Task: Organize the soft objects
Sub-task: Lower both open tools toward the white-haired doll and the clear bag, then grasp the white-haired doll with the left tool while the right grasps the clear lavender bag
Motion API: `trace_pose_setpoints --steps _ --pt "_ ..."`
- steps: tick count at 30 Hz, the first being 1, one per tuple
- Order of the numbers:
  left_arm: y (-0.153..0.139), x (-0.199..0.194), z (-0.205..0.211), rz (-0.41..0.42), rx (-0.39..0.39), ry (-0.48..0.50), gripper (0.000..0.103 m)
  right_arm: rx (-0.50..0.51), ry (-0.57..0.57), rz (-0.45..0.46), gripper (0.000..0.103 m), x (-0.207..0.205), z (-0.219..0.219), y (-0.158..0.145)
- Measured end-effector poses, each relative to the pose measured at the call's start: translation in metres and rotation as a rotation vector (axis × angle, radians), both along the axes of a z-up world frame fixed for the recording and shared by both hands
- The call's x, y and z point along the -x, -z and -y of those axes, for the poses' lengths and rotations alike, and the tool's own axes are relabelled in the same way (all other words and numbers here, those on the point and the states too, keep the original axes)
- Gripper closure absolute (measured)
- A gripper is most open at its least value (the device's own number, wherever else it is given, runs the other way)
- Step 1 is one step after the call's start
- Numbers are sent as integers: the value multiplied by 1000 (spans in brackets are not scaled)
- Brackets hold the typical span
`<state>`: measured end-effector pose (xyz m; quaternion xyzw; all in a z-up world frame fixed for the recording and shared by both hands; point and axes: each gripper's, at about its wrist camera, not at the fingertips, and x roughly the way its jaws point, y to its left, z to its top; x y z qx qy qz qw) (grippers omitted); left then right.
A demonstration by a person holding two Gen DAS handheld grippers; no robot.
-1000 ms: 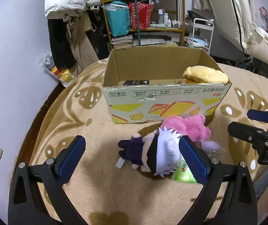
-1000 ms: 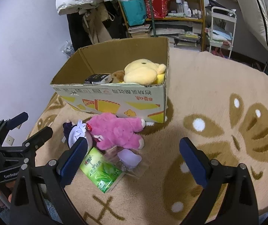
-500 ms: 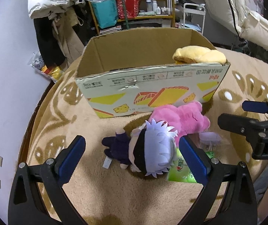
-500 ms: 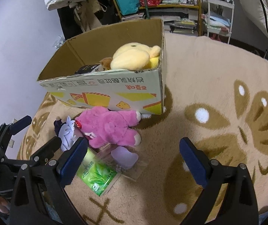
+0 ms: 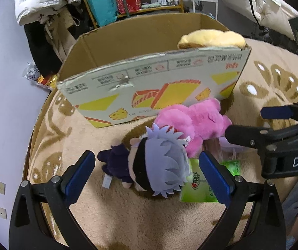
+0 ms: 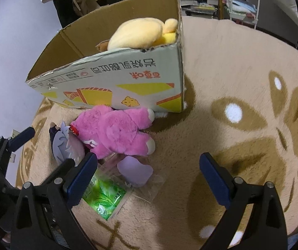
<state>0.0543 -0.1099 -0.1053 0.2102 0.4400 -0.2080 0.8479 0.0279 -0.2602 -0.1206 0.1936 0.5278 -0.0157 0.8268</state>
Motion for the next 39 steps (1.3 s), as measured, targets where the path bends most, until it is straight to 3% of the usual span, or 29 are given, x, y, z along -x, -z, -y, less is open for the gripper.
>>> trace_pose_setpoints --steps 14,17,20,23,29,39 --pt "19 -8 3 -44 -55 2 4 -22 -33 -50 1 -13 -15 19" --pt "20 -13 -2 -59 -38 -15 4 -25 -44 -61 1 -14 -19 22" --pt "24 -17 -7 -73 -28 -34 5 -88 -42 -61 2 -15 -20 28" --pt "27 -21 -13 -123 14 -43 14 -78 -32 -74 7 -17 -23 32" --pt "26 -22 -16 -128 32 -52 17 -72 -14 -96 15 -17 -21 35" --pt "27 -21 -18 -131 43 -57 19 -150 7 -137 14 -8 0 40"
